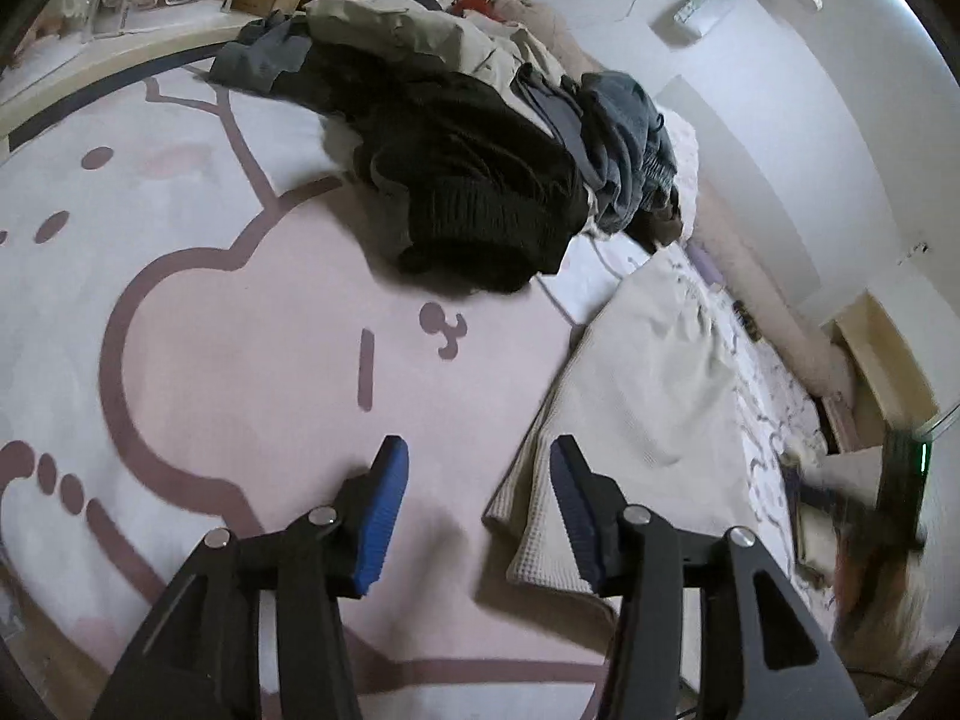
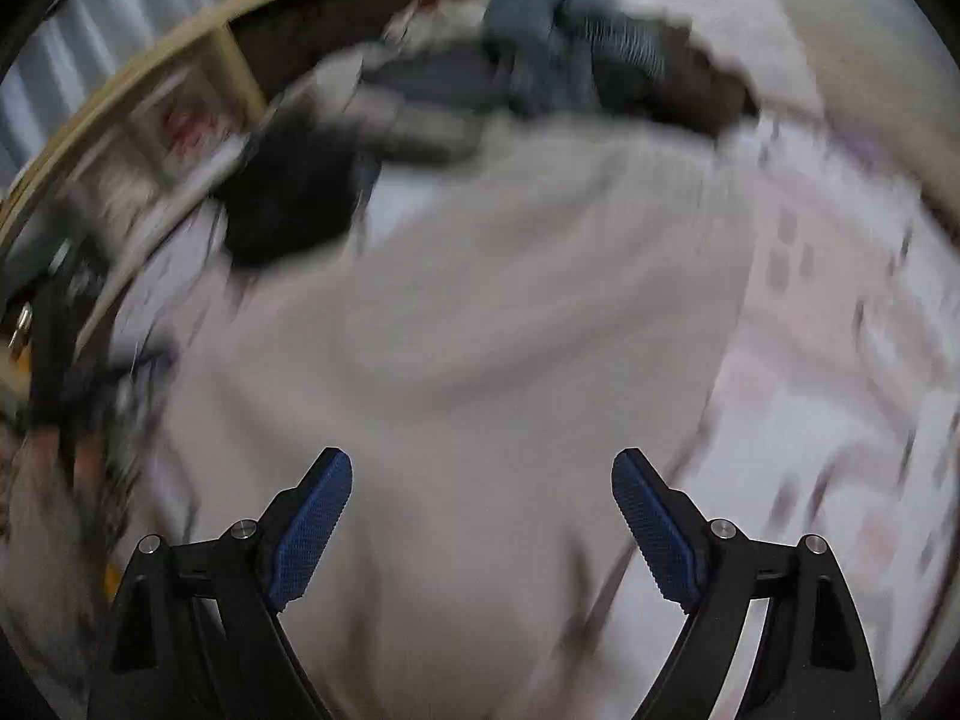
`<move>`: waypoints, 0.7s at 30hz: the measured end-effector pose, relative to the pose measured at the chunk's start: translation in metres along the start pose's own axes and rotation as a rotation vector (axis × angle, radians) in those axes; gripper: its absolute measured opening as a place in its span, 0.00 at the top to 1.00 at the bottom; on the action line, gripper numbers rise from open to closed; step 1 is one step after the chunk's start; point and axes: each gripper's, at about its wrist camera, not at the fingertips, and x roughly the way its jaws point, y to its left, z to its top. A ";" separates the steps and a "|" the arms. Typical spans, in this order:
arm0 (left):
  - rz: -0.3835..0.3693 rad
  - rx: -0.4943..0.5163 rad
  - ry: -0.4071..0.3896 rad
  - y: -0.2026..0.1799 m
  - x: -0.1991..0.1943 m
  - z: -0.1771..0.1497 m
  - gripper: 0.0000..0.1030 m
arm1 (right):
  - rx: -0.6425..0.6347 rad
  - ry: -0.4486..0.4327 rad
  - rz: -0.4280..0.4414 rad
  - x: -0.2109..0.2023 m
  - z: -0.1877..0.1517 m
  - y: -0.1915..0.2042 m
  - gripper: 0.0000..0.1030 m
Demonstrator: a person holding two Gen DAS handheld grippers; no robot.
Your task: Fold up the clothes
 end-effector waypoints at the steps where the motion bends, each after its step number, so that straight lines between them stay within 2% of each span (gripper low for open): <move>1: 0.006 0.010 0.014 -0.001 0.002 0.000 0.49 | 0.040 0.040 -0.002 0.006 -0.028 -0.001 0.14; 3: 0.018 0.030 0.041 -0.003 0.007 -0.001 0.48 | 0.144 0.085 -0.004 0.012 -0.063 -0.010 0.14; 5: 0.031 0.050 0.069 -0.005 0.012 -0.002 0.48 | 0.307 0.080 0.060 0.008 -0.096 -0.026 0.14; 6: 0.033 0.064 0.081 -0.006 0.014 -0.002 0.46 | 0.378 0.058 0.103 0.002 -0.109 -0.033 0.14; 9: 0.012 0.110 0.116 -0.013 0.018 0.001 0.35 | 0.484 -0.022 0.151 -0.015 -0.130 -0.044 0.14; 12: -0.031 0.128 0.161 -0.018 0.025 0.004 0.34 | 0.545 -0.073 0.207 -0.021 -0.141 -0.047 0.14; 15: -0.055 0.163 0.201 -0.025 0.032 0.003 0.34 | 0.551 -0.098 0.235 -0.013 -0.143 -0.045 0.14; 19: -0.111 0.174 0.259 -0.032 0.038 -0.002 0.34 | 0.429 -0.108 0.242 -0.001 -0.129 -0.023 0.14; 20: -0.110 0.191 0.271 -0.036 0.039 -0.005 0.35 | 0.369 -0.098 0.248 0.003 -0.123 -0.012 0.17; 21: -0.105 0.202 0.282 -0.038 0.039 -0.006 0.39 | 0.311 -0.088 0.237 0.007 -0.121 -0.002 0.26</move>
